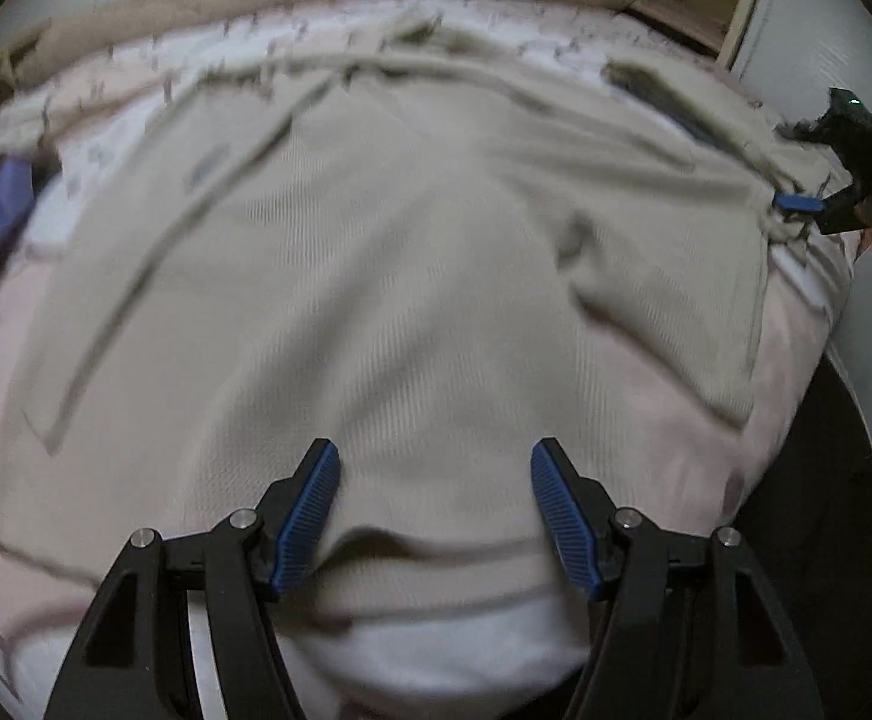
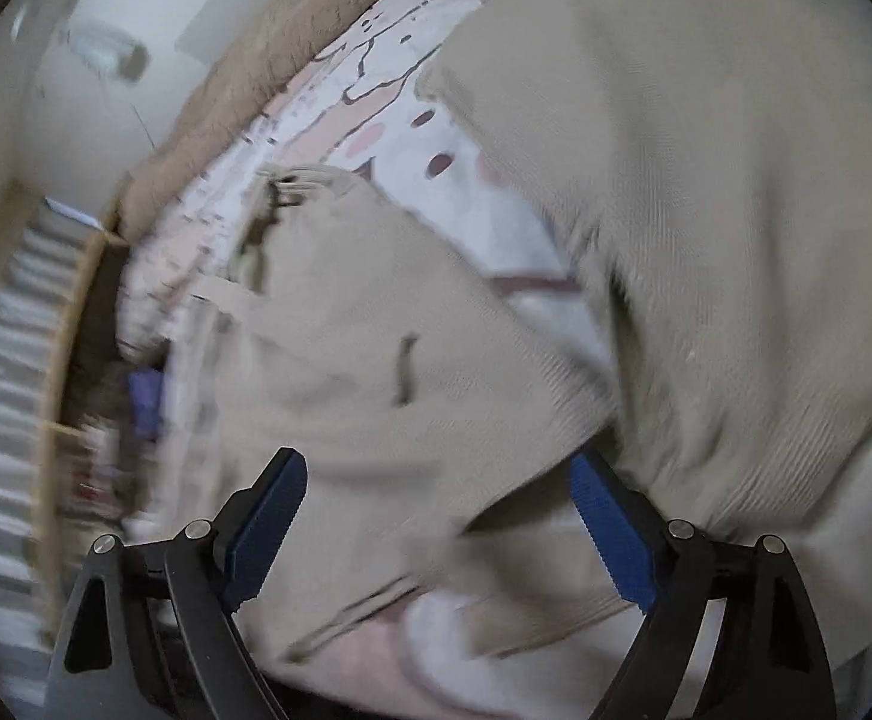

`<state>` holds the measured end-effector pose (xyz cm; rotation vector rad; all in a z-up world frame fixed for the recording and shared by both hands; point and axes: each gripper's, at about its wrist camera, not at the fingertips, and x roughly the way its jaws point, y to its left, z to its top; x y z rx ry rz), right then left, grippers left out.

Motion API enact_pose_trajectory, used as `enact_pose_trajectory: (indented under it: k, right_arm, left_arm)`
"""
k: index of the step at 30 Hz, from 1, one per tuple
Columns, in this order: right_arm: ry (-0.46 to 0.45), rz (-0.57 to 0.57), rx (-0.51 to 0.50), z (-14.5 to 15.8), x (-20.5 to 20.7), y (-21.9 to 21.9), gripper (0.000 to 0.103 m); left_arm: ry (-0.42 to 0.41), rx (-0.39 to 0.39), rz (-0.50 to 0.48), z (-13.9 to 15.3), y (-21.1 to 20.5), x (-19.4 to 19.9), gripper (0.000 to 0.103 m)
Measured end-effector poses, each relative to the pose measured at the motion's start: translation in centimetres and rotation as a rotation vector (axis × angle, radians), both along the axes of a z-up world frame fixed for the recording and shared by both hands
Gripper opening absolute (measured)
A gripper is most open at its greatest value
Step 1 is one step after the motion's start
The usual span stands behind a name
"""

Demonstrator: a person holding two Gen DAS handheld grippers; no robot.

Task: Fold clothes
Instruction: 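Grasp the pant leg hem with the right gripper and lift it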

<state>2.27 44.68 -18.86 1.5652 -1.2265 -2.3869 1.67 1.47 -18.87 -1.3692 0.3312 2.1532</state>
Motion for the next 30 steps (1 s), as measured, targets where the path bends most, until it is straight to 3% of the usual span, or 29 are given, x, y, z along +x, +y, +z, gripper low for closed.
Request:
enact_pose_trajectory:
  k: [6, 12, 17, 20, 22, 24, 26, 30]
  right_arm:
    - [-0.012, -0.089, -0.197, -0.9, 2.1, -0.9, 0.086]
    - [0.019, -0.148, -0.187, 0.0, 2.3, 0.2, 0.083]
    - [0.009, -0.200, -0.175, -1.9, 0.5, 0.5, 0.083]
    - [0.058, -0.219, -0.158, -2.0, 0.1, 0.3, 0.083]
    - [0.111, -0.210, -0.181, -1.8, 0.0, 0.3, 0.070]
    - [0.132, -0.206, -0.224, -1.9, -0.1, 0.7, 0.032]
    - [0.111, -0.207, -0.241, -2.2, -0.2, 1.2, 0.016]
    - [0.103, -0.173, -0.239, -1.7, -0.3, 1.4, 0.014]
  left_arm:
    - [-0.020, 0.001, -0.024, 0.1, -0.6, 1.6, 0.067]
    - [-0.031, 0.064, -0.005, 1.8, -1.0, 1.1, 0.067]
    - [0.103, 0.137, -0.048, 5.8, 0.8, 0.6, 0.067]
    - [0.220, 0.183, -0.144, 7.8, 3.4, 1.1, 0.067]
    - [0.283, 0.204, -0.218, 8.6, 5.6, 1.5, 0.071]
    - [0.321, 0.208, -0.300, 8.7, 8.5, 1.9, 0.075]
    - [0.356, 0.196, -0.386, 8.4, 11.9, 2.1, 0.076]
    - [0.445, 0.181, -0.507, 7.4, 18.1, 3.0, 0.081]
